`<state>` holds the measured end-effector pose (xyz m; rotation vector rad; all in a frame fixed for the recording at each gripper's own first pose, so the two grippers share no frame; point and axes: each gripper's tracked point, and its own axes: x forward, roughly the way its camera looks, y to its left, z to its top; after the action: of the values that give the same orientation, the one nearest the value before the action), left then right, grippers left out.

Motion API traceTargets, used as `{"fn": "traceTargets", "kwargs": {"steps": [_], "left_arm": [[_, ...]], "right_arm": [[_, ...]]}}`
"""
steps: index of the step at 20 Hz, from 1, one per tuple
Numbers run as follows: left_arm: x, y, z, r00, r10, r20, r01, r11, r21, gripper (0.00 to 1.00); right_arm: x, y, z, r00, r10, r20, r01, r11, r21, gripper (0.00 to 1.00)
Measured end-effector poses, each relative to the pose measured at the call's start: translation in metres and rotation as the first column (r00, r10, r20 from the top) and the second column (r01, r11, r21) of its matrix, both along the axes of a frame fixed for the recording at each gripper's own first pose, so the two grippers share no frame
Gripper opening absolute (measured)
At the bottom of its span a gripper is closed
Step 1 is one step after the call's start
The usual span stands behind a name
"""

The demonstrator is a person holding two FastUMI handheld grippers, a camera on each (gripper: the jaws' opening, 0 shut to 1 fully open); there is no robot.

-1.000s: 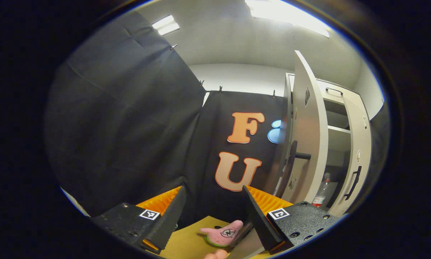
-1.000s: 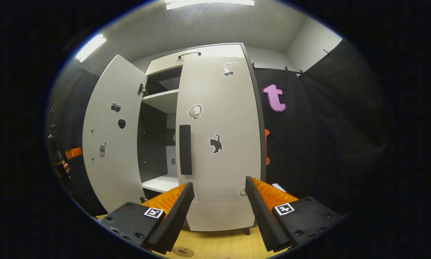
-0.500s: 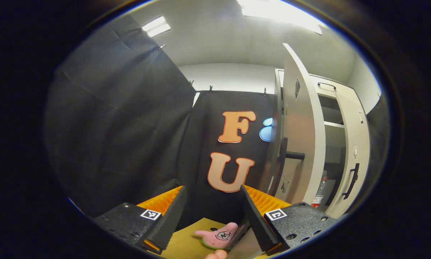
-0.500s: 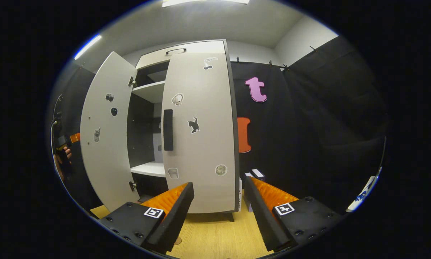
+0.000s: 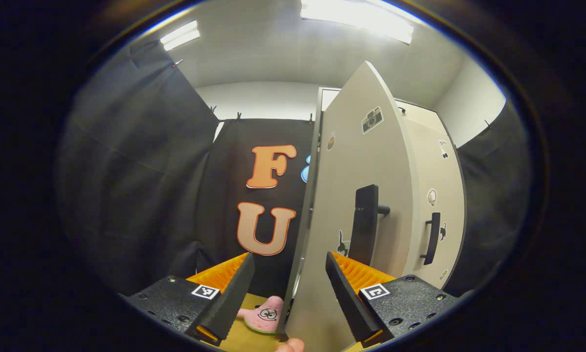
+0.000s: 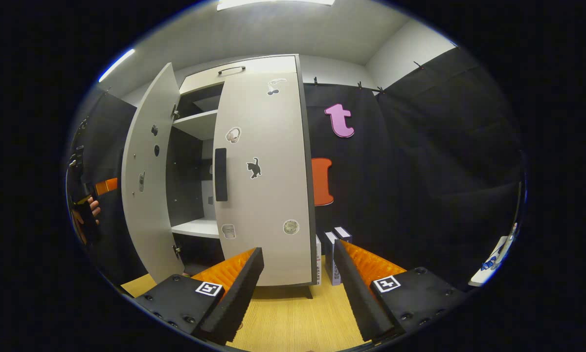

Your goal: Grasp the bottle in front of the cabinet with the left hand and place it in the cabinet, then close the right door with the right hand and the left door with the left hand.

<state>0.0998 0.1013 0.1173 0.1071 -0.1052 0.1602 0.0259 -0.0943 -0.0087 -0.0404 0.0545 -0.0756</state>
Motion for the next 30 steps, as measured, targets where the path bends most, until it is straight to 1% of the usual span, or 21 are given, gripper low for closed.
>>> {"fn": "traceTargets", "kwargs": {"steps": [2, 3, 4, 5, 6, 7, 8, 9, 10, 16, 17, 19, 20, 21, 23, 24, 30], "left_arm": [[0.006, -0.016, -0.005, 0.999, -0.034, 0.006, 0.034, 0.999, 0.003, 0.89], [0.011, -0.022, -0.006, 0.999, -0.045, 0.006, 0.045, 0.999, -0.001, 0.85], [0.015, -0.027, -0.008, 0.998, -0.055, 0.005, 0.055, 0.998, -0.005, 0.90], [0.019, -0.033, -0.011, 0.998, -0.069, 0.000, 0.069, 0.998, -0.012, 0.87], [0.023, -0.040, -0.015, 0.996, -0.093, -0.012, 0.092, 0.995, -0.027, 0.93], [0.025, -0.045, -0.019, 0.993, -0.113, -0.025, 0.112, 0.993, -0.045, 0.90], [0.029, -0.048, -0.020, 0.991, -0.128, -0.035, 0.126, 0.990, -0.059, 0.94], [0.034, -0.053, -0.021, 0.989, -0.140, -0.041, 0.137, 0.988, -0.067, 0.92], [0.036, -0.058, -0.022, 0.988, -0.150, -0.041, 0.147, 0.986, -0.073, 0.94], [0.052, -0.093, -0.032, 0.974, -0.223, -0.043, 0.218, 0.971, -0.098, 0.94], [0.058, -0.099, -0.036, 0.971, -0.232, -0.049, 0.227, 0.969, -0.101, 0.94], [0.067, -0.109, -0.042, 0.966, -0.250, -0.063, 0.242, 0.964, -0.110, 0.94], [0.071, -0.113, -0.042, 0.966, -0.252, -0.059, 0.244, 0.963, -0.113, 0.94], [0.075, -0.117, -0.045, 0.964, -0.260, -0.063, 0.251, 0.961, -0.118, 0.92], [0.084, -0.123, -0.048, 0.963, -0.262, -0.062, 0.253, 0.960, -0.124, 0.96], [0.090, -0.126, -0.051, 0.962, -0.266, -0.064, 0.257, 0.958, -0.125, 0.94], [0.116, -0.136, -0.063, 0.962, -0.261, -0.076, 0.249, 0.959, -0.132, 0.94]], "right_arm": [[-0.006, -0.006, 0.003, 1.000, -0.021, 0.007, 0.021, 1.000, -0.009, 0.96], [-0.010, -0.008, 0.005, 0.999, -0.031, 0.010, 0.032, 0.999, -0.012, 0.96], [-0.012, -0.010, 0.005, 0.999, -0.039, 0.010, 0.039, 0.999, -0.012, 0.96], [-0.014, -0.011, 0.005, 0.999, -0.047, 0.009, 0.047, 0.999, -0.012, 0.96], [-0.016, -0.012, 0.005, 0.999, -0.053, 0.006, 0.053, 0.999, -0.012, 0.96], [-0.017, -0.013, 0.005, 0.998, -0.060, 0.005, 0.060, 0.998, -0.012, 0.96], [-0.018, -0.013, 0.006, 0.998, -0.064, 0.004, 0.065, 0.998, -0.012, 0.96], [-0.021, -0.013, 0.006, 0.998, -0.068, 0.004, 0.068, 0.998, -0.013, 0.96], [-0.021, -0.013, 0.006, 0.997, -0.071, 0.007, 0.071, 0.997, -0.014, 0.96], [-0.022, -0.012, 0.005, 0.997, -0.079, -0.002, 0.079, 0.997, -0.006, 0.96], [-0.023, -0.013, 0.004, 0.997, -0.082, -0.004, 0.082, 0.997, -0.006, 0.89], [-0.025, -0.015, 0.005, 0.996, -0.090, -0.003, 0.090, 0.996, -0.009, 0.89], [-0.025, -0.017, 0.006, 0.995, -0.097, -0.002, 0.097, 0.995, -0.011, 0.89], [-0.026, -0.020, 0.006, 0.995, -0.104, -0.003, 0.104, 0.994, -0.011, 0.89], [-0.028, -0.025, 0.005, 0.993, -0.120, -0.004, 0.120, 0.993, -0.009, 0.89], [-0.028, -0.027, 0.005, 0.992, -0.125, -0.005, 0.125, 0.992, -0.006, 0.89], [-0.029, -0.035, 0.005, 0.989, -0.147, -0.005, 0.147, 0.989, -0.005, 0.89]]}}
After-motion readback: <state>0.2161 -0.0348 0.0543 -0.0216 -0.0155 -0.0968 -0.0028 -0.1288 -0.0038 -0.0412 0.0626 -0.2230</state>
